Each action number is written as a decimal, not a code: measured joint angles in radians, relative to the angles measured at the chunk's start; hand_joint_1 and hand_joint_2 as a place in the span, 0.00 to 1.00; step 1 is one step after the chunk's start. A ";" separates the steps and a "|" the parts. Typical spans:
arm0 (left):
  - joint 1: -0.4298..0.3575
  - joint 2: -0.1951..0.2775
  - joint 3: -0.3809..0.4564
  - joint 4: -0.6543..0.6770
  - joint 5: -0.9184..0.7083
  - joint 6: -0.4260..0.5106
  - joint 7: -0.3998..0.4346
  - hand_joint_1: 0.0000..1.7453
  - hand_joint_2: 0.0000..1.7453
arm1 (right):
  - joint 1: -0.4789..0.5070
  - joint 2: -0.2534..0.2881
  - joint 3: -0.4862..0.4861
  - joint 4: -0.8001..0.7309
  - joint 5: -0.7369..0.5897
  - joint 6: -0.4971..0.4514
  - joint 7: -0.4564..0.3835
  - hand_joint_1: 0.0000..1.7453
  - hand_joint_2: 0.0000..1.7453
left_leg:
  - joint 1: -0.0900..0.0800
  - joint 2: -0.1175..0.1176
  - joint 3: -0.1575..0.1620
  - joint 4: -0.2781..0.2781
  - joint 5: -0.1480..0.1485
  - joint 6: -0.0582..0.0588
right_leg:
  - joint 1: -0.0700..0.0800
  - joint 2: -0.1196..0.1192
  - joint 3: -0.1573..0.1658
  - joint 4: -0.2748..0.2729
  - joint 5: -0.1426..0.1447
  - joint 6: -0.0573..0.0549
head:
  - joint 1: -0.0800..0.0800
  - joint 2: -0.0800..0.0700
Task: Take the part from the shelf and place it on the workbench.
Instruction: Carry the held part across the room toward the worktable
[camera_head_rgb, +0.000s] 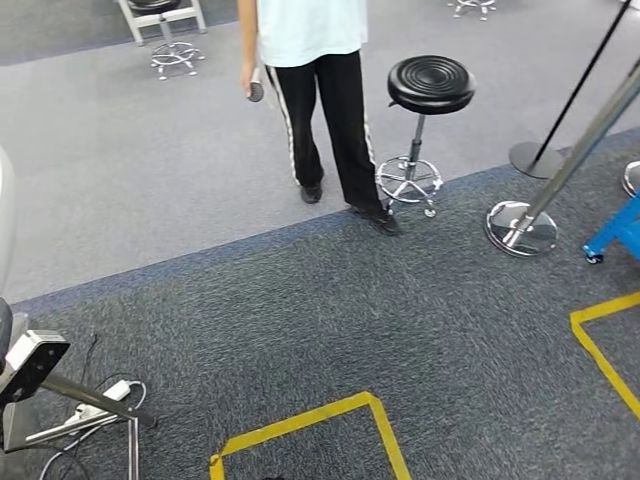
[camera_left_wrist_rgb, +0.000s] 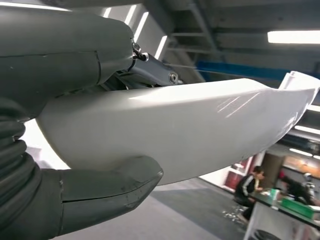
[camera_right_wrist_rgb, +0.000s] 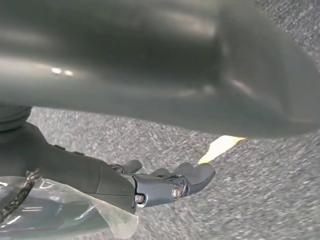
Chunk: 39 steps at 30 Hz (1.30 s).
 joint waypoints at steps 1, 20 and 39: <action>-0.004 0.002 -0.002 0.001 0.001 0.000 0.000 0.82 1.00 | -0.002 0.000 0.000 0.001 0.001 -0.002 -0.001 0.00 0.00 | -0.004 0.021 0.037 -0.069 0.028 0.004 | 0.002 -0.011 0.004 0.000 -0.003 0.002 | 0.000 0.000; -0.043 0.015 -0.021 0.011 -0.001 0.002 -0.008 0.82 1.00 | -0.010 -0.005 -0.001 0.023 0.002 -0.028 -0.015 0.00 0.00 | -0.007 -0.119 0.088 -0.198 0.060 0.033 | -0.011 0.147 -0.031 0.015 0.011 0.033 | 0.012 0.000; -0.067 0.012 -0.034 0.023 -0.002 -0.018 -0.007 0.82 1.00 | -0.014 -0.007 -0.001 0.024 0.001 -0.039 -0.017 0.00 0.00 | -0.020 0.029 0.092 -0.203 0.058 0.051 | 0.007 -0.028 -0.005 0.034 -0.046 0.035 | 0.008 0.000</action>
